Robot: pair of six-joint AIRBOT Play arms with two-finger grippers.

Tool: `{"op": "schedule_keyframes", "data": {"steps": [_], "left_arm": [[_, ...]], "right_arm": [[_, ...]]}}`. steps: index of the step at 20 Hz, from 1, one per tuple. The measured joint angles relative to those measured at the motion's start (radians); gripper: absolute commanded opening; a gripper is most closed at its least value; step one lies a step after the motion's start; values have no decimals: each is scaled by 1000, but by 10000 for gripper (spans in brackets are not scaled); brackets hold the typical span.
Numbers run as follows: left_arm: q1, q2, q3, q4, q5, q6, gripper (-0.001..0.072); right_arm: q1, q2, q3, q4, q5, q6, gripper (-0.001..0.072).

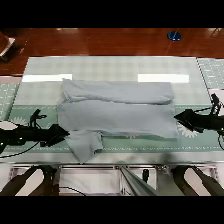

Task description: Fold the shirts.

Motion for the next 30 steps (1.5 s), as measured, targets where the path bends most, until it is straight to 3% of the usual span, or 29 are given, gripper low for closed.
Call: {"op": "schedule_keyframes", "data": {"steps": [2,3,4,5,9,13,21,27,28,30], "left_arm": [[-57,-19,-5,-35,29,-1,495],[-89,-33,-7,-48,43,-1,396],[-116,-46,-8,-56,61,-1,174],[-138,-56,-10,-53,79,1,16],[-185,-77,-10,-69,92,2,20],[-197,-82,-10,-75,98,2,20],[-201,-84,-11,-96,108,2,20],[-201,-84,-11,-102,112,2,20],[-201,-84,-11,-103,113,2,20],[-201,-84,-10,-103,114,2,20]], "right_arm": [[-13,0,5,-12,-1,18,410],[-27,1,11,-31,-1,32,410],[-46,1,17,-54,1,44,410],[-71,1,23,-86,10,55,410],[-143,1,26,-270,70,130,410],[-132,1,-9,-353,119,171,409],[-2,-84,-33,-338,141,173,410],[19,-174,-33,-177,88,117,405],[20,-186,-34,-141,70,100,360],[21,-203,-35,-86,22,61,139]]}}
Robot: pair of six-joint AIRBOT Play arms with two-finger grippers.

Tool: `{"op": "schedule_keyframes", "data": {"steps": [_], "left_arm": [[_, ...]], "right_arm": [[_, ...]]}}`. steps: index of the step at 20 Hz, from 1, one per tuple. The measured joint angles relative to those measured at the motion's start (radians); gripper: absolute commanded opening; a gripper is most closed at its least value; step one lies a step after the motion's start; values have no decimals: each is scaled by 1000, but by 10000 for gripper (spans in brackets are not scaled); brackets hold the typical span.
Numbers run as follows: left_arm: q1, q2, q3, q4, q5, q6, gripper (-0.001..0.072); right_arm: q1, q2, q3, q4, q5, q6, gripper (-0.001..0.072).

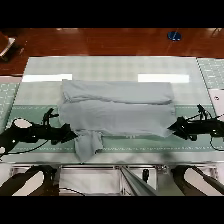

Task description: Fold the shirts.

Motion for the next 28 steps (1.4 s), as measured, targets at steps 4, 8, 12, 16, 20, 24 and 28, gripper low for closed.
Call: {"op": "schedule_keyframes", "data": {"steps": [4,8,12,16,20,24,28], "left_arm": [[0,-1,57,19,16,9,21],[0,-3,224,3,-4,19,20],[0,-63,417,-2,65,1,20],[-4,-230,628,-2,101,-23,20],[-18,-415,824,0,105,-34,19],[-42,-558,954,0,104,-38,273],[-46,-621,1017,19,56,-34,506]], "right_arm": [[1,-13,18,93,-5,-119,24],[1,-16,126,141,49,-182,24],[19,-77,293,180,42,-192,24],[100,-216,479,206,42,-177,24],[163,-372,651,214,5,-122,24],[188,-502,765,233,-20,-73,425],[183,-551,803,266,-34,-55,413]]}}
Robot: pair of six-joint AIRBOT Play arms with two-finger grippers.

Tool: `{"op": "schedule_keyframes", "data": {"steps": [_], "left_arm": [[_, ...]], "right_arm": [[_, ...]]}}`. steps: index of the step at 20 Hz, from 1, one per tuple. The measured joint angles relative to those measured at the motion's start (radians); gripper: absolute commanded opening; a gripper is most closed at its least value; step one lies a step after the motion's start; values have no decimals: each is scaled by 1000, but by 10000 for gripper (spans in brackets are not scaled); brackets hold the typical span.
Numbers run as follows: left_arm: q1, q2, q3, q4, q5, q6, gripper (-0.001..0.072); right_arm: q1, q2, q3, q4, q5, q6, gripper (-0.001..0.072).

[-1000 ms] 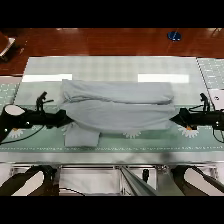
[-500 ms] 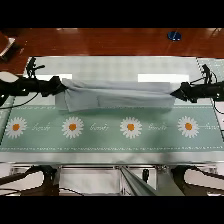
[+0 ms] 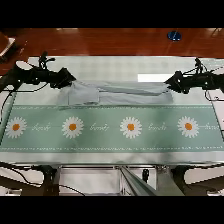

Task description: Fold the shirts.

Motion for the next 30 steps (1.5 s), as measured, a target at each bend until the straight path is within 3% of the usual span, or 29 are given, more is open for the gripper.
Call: {"op": "schedule_keyframes", "data": {"steps": [4,6,9,13,19,20,22,23,24,25,26,30], "left_arm": [[93,26,66,200,-148,-55,506],[156,101,32,280,-157,-90,506],[196,277,-142,270,-23,-114,506],[143,482,-409,227,174,-120,506],[-11,558,-538,189,278,-109,505],[-40,558,-541,173,283,-89,504],[-92,552,-542,145,284,-52,503],[-114,547,-540,135,281,-40,484],[-136,541,-535,123,280,-30,329],[-153,536,-530,114,280,-23,76],[-170,532,-525,106,277,-17,19],[-235,526,-509,77,273,-1,19]], "right_arm": [[-89,29,10,-47,55,7,413],[-133,48,0,-121,87,21,413],[-159,58,-49,-185,87,43,413],[-142,29,-92,-148,33,51,414],[-64,-39,-88,-66,-9,43,410],[-46,-48,-87,-53,-9,40,380],[-16,-61,-80,-53,-16,33,43],[-7,-64,-73,-61,-11,33,24],[-1,-62,-63,-59,3,28,24],[3,-52,-55,-55,23,21,24],[4,-31,-49,-53,41,15,23],[3,121,-56,-142,111,3,24]]}}
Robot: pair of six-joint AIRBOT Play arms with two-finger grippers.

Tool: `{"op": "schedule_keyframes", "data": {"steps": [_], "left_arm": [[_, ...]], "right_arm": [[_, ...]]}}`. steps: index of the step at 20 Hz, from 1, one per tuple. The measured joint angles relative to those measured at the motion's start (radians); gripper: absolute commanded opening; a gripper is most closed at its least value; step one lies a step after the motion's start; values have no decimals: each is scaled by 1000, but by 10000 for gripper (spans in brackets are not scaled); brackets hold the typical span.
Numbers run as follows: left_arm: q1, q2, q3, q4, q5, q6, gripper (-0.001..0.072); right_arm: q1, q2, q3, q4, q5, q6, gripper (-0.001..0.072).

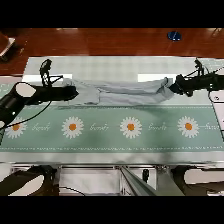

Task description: Fold the shirts.

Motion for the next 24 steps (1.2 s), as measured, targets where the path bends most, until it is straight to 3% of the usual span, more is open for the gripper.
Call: {"op": "schedule_keyframes", "data": {"steps": [7,13,18,24], "left_arm": [[-210,-73,38,-45,38,6,19],[-423,-333,286,-85,37,-28,19],[-589,-567,554,-132,3,-69,19],[-757,-736,748,-216,-84,-95,19]], "right_arm": [[0,488,-227,-59,50,-28,24],[0,890,-336,-14,116,19,24],[0,1041,-350,19,182,65,24],[0,1081,-353,71,197,82,24]]}}
